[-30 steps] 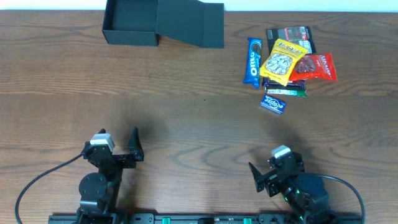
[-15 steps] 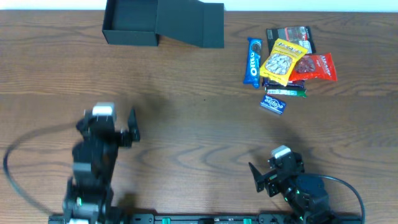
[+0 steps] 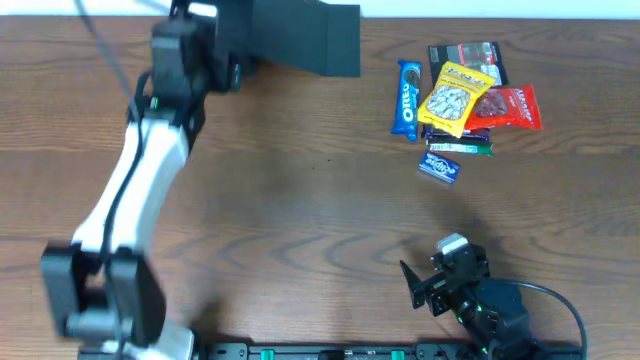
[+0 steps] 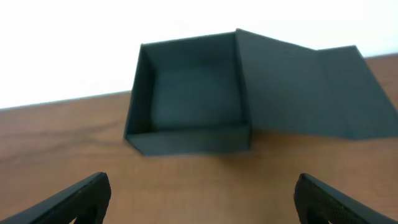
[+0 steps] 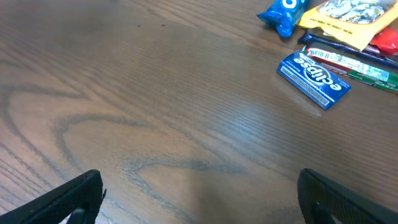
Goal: Pack container
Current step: 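Reach the left gripper forward to the black box's edge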
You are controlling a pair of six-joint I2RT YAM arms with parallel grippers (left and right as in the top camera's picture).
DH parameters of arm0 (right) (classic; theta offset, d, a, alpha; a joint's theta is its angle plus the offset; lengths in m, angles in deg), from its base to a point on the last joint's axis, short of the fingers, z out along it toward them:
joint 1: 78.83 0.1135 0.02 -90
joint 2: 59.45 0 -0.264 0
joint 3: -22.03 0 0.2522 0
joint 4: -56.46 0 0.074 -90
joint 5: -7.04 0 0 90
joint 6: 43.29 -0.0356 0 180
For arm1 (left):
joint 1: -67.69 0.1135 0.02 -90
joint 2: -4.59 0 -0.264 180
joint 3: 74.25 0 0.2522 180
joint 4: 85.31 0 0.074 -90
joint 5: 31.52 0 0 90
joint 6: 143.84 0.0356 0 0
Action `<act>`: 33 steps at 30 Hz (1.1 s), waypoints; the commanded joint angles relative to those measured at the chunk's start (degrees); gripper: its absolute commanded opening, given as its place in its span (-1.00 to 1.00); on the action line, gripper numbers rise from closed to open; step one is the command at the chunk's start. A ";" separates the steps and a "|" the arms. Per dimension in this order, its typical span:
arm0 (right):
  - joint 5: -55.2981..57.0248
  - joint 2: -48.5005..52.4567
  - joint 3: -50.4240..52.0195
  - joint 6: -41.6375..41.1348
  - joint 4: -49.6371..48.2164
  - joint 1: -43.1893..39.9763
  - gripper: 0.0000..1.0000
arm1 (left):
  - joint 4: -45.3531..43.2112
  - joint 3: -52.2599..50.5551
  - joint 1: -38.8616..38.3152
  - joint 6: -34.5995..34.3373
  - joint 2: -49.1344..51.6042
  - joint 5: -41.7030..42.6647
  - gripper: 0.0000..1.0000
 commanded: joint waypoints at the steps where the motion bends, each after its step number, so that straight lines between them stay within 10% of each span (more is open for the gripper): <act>1: 0.28 -0.35 0.42 0.66 -0.02 0.09 0.99 | 2.82 11.61 1.97 2.01 9.38 -0.09 0.91; 14: 0.28 -0.35 0.42 0.66 -0.02 0.09 0.98 | 5.60 39.63 9.75 -5.25 36.41 14.14 0.90; 33: 0.28 -0.35 0.42 0.66 -0.02 0.09 0.99 | 10.29 41.53 8.22 6.16 44.13 16.50 0.91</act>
